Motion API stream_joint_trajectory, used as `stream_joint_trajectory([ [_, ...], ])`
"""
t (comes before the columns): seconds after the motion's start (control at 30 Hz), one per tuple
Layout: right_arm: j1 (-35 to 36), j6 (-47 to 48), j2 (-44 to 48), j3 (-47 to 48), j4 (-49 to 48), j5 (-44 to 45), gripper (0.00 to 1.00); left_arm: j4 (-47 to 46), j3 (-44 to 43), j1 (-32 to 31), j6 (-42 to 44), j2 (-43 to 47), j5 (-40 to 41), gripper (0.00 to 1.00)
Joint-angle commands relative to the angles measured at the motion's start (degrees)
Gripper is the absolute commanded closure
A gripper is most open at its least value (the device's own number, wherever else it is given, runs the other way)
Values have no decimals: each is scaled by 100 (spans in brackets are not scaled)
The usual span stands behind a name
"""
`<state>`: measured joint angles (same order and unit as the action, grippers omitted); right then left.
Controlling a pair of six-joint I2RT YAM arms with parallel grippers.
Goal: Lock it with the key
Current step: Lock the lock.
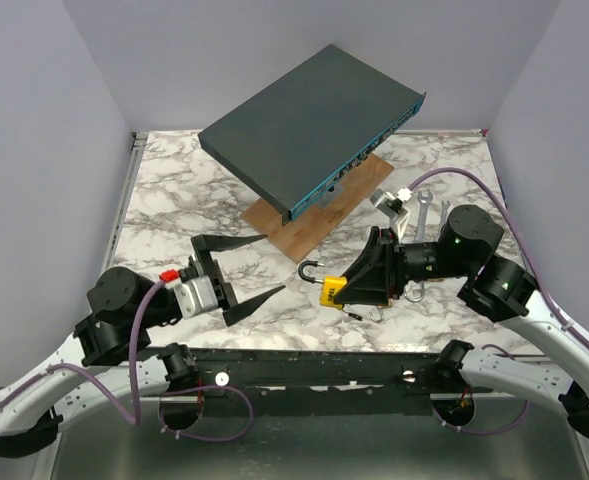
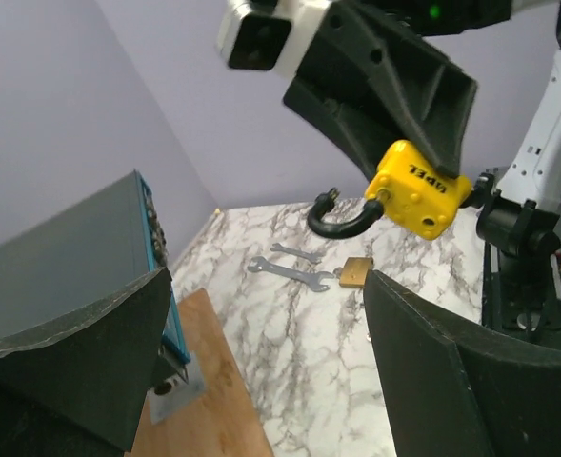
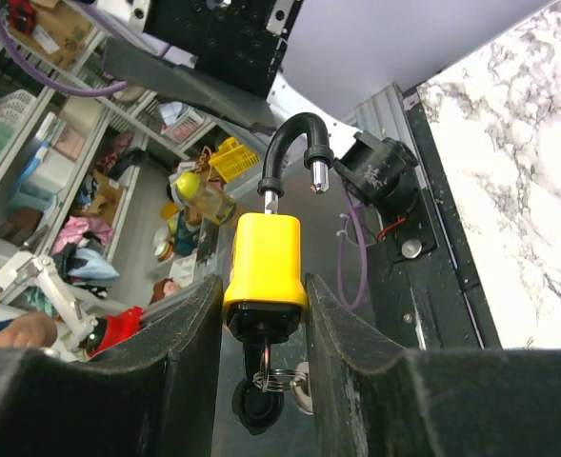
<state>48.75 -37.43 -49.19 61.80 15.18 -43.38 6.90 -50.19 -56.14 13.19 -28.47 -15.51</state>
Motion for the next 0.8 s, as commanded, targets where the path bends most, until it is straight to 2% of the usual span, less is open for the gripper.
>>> stream_joint_trajectory([
  [0.0,20,73,-37,151,117,-336,99,-50,-37,-1198,1630,-192,975,20],
  [0.13,20,-58,-73,105,7,-447,99,48,65,-2331,2534,-438,2239,20],
  [0.2,20,-104,-71,87,-24,-487,99,-30,156,-2597,2814,-510,2565,21],
  [0.37,20,-126,-91,87,19,-553,99,-329,306,-2832,3297,-700,3008,28],
  [0.63,19,53,-170,227,263,-488,99,-1134,444,-2887,3646,-871,3154,36],
  [0.77,20,76,-187,226,317,-423,99,-1113,479,-3072,3871,-850,3157,39],
])
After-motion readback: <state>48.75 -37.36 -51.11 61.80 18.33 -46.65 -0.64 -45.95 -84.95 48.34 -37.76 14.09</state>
